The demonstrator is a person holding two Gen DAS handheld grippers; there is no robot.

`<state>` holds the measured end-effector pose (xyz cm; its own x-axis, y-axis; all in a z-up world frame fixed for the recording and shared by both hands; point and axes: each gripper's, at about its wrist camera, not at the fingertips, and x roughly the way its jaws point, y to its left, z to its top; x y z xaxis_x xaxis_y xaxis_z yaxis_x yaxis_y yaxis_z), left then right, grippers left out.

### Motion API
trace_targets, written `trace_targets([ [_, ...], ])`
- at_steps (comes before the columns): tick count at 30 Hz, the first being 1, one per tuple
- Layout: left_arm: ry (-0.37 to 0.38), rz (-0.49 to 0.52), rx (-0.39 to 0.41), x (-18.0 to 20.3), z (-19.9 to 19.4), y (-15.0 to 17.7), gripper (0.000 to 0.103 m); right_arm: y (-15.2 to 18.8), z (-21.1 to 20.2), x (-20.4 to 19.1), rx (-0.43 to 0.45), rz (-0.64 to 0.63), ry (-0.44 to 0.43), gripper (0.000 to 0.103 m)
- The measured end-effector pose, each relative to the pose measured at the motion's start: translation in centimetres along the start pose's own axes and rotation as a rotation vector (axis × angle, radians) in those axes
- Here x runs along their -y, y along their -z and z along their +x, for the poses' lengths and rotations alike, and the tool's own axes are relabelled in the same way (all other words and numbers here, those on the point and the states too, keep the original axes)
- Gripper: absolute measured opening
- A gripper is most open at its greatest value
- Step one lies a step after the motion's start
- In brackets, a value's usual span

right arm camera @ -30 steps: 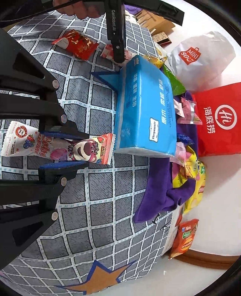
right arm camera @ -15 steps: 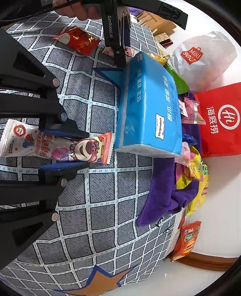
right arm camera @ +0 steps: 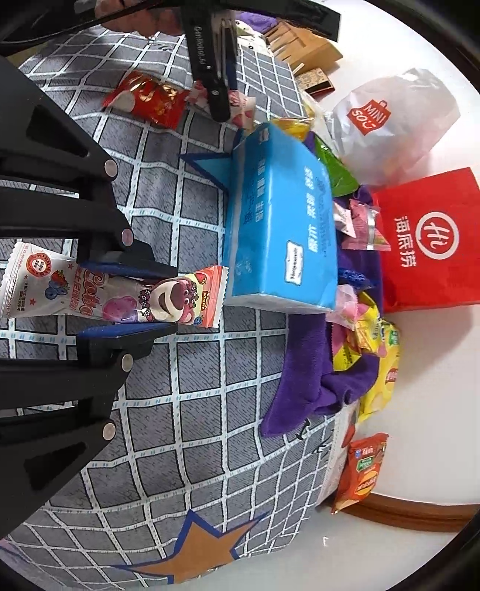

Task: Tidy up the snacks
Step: 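Grasp the pink bear-print candy stick with right gripper while left grasps red-white bag, then carry the candy stick and red-white bag up over the purple towel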

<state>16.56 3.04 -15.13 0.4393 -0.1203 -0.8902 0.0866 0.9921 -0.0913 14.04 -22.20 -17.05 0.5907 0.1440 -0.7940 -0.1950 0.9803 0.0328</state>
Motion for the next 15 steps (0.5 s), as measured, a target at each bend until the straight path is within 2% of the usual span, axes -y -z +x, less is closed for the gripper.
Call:
trace_targets([
  [15,0.054,-0.004,0.058,1.1,-4.7,0.1,0.048,-1.4,-3.6,-1.2,0.065,-0.020,-0.018,0.022],
])
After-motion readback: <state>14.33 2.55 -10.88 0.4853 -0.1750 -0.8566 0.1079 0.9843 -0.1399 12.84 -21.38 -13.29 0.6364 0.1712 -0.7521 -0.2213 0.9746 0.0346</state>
